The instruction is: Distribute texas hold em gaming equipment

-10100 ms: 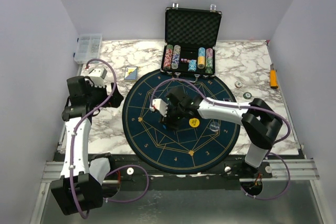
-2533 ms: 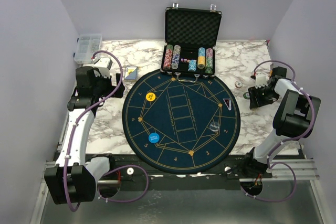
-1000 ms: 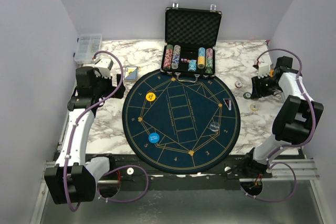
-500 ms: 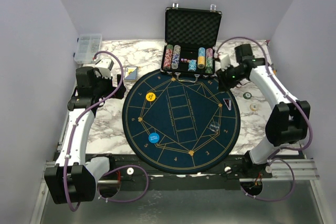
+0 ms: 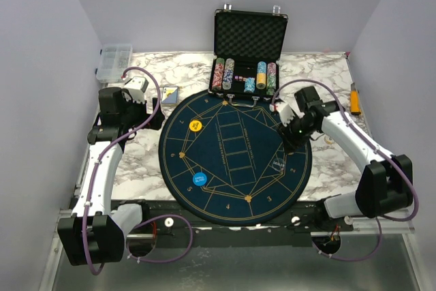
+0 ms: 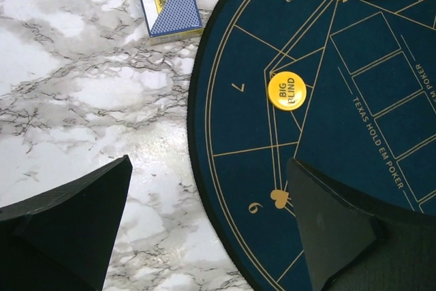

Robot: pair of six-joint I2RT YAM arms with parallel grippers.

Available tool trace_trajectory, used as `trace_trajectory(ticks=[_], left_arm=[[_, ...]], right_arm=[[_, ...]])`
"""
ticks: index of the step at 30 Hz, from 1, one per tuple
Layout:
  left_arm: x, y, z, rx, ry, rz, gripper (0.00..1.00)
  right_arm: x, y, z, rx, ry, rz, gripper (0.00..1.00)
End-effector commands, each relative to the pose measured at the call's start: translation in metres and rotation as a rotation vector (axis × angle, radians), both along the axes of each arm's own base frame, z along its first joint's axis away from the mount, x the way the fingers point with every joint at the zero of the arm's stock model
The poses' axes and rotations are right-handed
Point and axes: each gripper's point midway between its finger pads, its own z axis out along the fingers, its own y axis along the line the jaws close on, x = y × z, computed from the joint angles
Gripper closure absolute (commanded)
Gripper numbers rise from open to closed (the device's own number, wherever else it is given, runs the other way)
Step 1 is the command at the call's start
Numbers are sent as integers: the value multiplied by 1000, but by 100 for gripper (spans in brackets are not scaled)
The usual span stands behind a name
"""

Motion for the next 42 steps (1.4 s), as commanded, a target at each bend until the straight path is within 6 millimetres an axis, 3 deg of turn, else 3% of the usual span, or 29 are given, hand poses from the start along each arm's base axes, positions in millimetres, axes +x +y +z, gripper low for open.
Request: trace_trajectory(ticks=[1,11,22,27,32,38,41,42], left_arm=[[-5,-8,3,-16,-12,-42,2],[-7,-10,5,-22,-19,-53,2],[-6,-10,3,-25,-11,-57,2],[-6,-10,1,-24,-5,-57,2],[-6,-12,0,-29,-3,-65,2],[-8,-13,3,-28,-15,-74,2],[-9,-13,3,-26,-16,-74,2],[-9,-13,3,-27,-15,-76,2]], right_arm=[[-32,-27,-13,-112,33,24,62],[-47,-44,-60,-192,68,32,61],[-50,-37,-74,-158,90,40,56],[-57,-36,-77,-158,113,53,44],[-58,-30,-68,-123,97,61,21],[-22,-23,-16,-54,-44,-39,15],[-1,-39,6,-16,-69,-109,15],[4,-54,10,1,-56,-148,15]])
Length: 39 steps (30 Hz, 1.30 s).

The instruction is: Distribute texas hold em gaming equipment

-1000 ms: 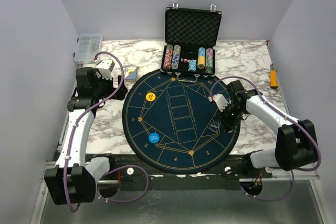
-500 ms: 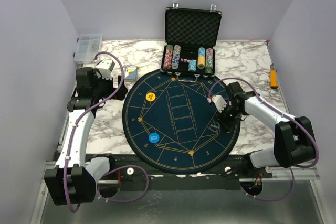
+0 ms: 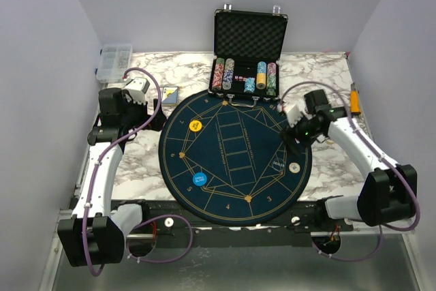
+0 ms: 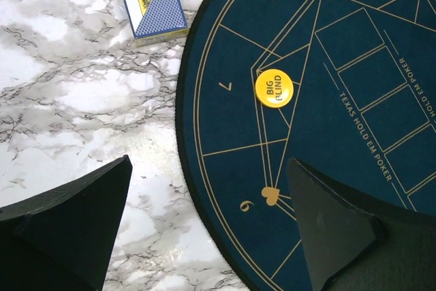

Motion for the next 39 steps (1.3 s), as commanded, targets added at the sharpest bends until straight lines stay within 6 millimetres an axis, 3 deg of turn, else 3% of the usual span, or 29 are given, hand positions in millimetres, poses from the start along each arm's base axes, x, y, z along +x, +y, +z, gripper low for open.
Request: trace_trajectory(ticks=[1,7,10,21,33,39], left_arm=[[-6,-6,1,-8,-8,-35,2],[-6,-7,7,-11,-21,-40,2],[-6,-7,8,-10,-25,-39,2],[-6,-7,6,-7,-22,-48,2],[-4,-7,5,-7,-20,-45,2],[-3,-7,5,-11,-18,-42,2]], right_arm=[[28,-37,35,96,-31,-140,15],[54,-135,27,28,-39,-367,13],[60,-164,9,-37,-22,-454,10],[75,-173,-40,-47,13,-495,12],[81,-188,-72,-109,22,-513,22],[79,-184,-84,-94,47,-504,28]])
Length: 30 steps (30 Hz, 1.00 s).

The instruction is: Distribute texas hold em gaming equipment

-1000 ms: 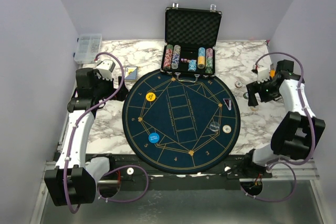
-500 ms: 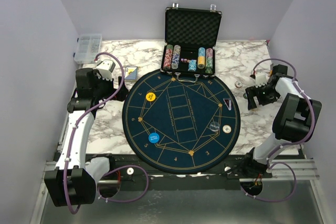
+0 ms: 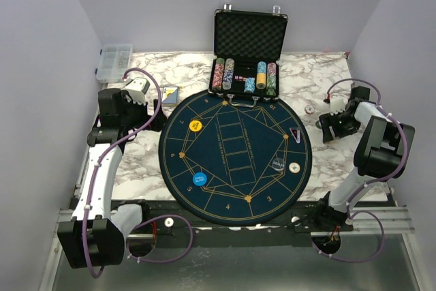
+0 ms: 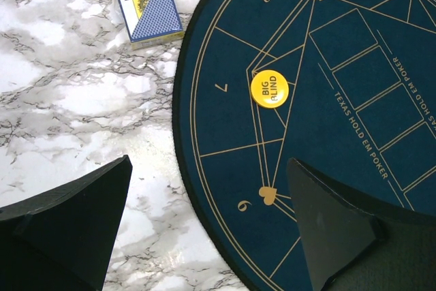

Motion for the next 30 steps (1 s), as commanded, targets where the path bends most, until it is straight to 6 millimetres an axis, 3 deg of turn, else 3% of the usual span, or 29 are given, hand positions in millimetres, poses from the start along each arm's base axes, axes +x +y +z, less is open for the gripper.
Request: trace_trajectory(ticks=[1,7,15,30], left_arm=[[0,-4,3,-11,-8,-22,2],[0,-3,2,-7,-6,-15,2],[1,-2,2,-4,-6,-12,2],[1,-2,2,-6,-4,-10,2]], right_arm=[[-5,-2,-22,-1,36,4,30],[-12,5,-27,33,68,17,47],[-21,10,-22,48,87,34,62],[-24,17,32,47,7,58,71]])
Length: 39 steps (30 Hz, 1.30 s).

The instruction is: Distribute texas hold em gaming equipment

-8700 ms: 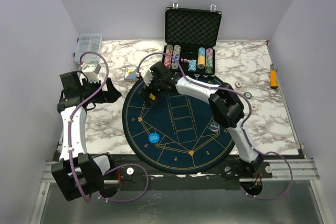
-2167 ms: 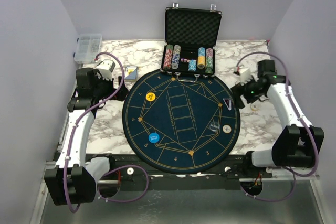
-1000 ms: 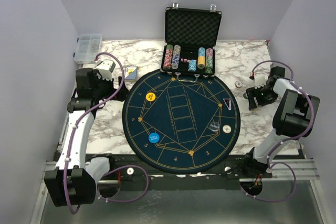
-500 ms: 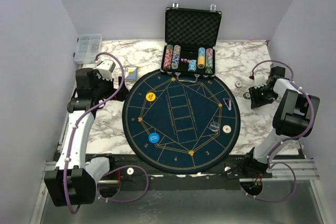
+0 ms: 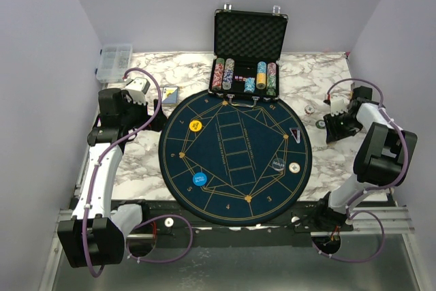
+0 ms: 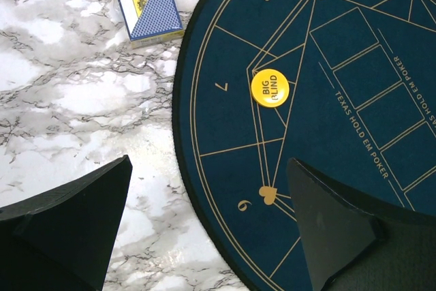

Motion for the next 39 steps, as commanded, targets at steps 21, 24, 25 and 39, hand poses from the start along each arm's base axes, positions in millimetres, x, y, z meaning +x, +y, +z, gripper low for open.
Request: trace_trajectory(ticks=[21,24,25,39], left_arm=[[0,-3,1,-17,4,-6,2],[-1,-2,-1,-29,17,5,2],[-1,-2,-2,-32,21,5,2],[0,-2,-4,-37,31,4,2]], right_arm=[[14,276,106,113,-157,530,71],[7,308,83,111,-135,589,71],[4,318,76,110,-127,611,72],[-14,371,0,74,-71,727,69]])
